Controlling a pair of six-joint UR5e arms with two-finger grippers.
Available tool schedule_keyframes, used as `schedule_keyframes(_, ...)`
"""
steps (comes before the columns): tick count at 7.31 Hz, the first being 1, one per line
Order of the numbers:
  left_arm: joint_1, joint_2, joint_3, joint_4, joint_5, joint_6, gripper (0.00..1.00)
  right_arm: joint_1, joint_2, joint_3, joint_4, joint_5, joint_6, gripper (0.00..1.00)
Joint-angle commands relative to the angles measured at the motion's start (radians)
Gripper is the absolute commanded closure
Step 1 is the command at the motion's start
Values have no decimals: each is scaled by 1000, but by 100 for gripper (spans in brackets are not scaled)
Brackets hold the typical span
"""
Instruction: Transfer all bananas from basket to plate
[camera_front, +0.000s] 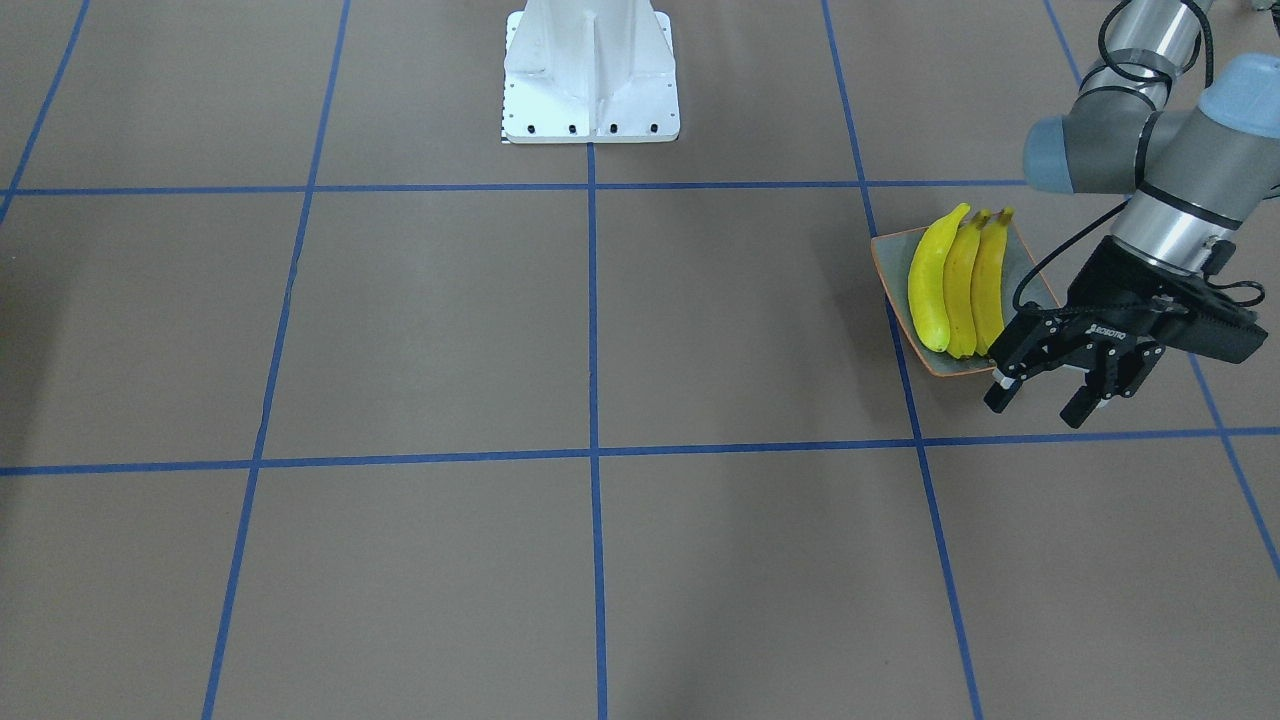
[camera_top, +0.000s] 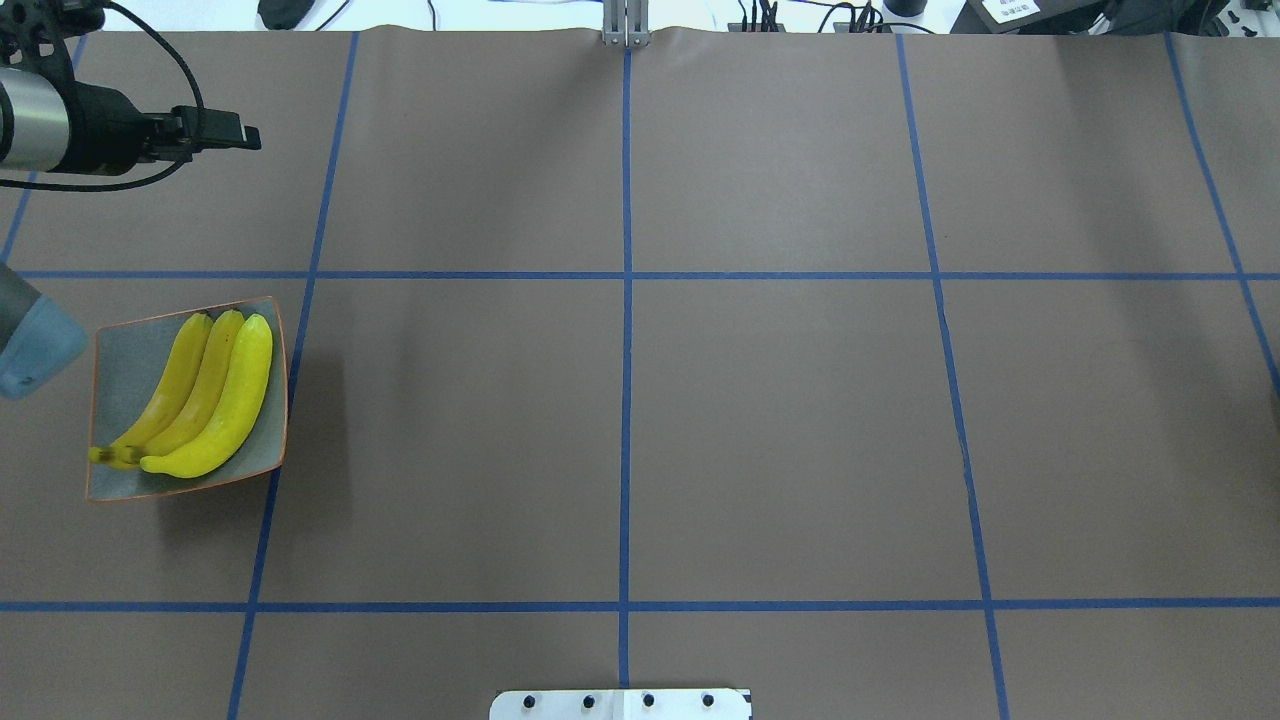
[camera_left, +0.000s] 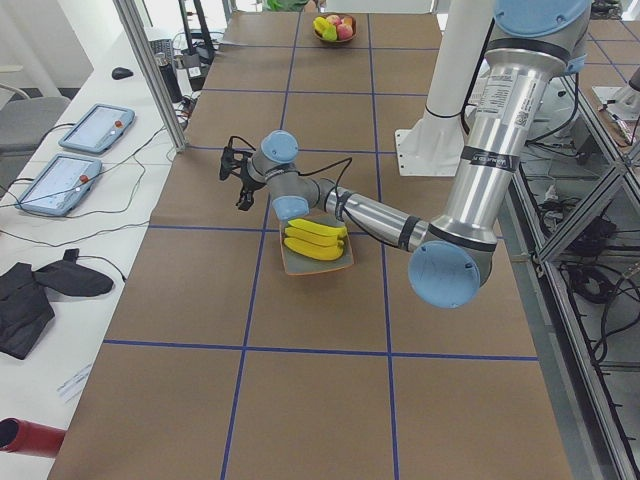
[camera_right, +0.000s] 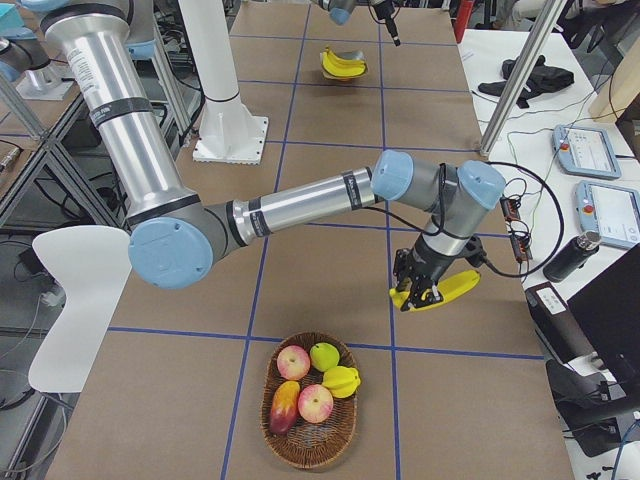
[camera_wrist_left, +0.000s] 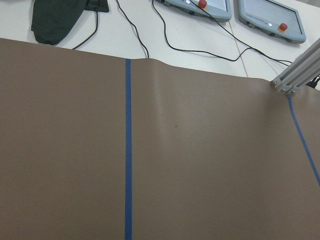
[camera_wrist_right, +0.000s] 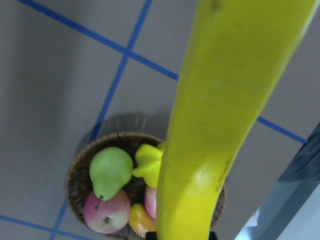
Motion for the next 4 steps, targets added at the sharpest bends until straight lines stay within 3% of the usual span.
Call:
schedule_keyframes(1, 29, -44, 1, -1, 2, -103, 0, -203, 94, 62, 13, 172, 334, 100)
schedule_keyframes(4, 153, -179, 5, -15, 40, -333, 0, -427, 105, 161, 307, 328, 894, 100)
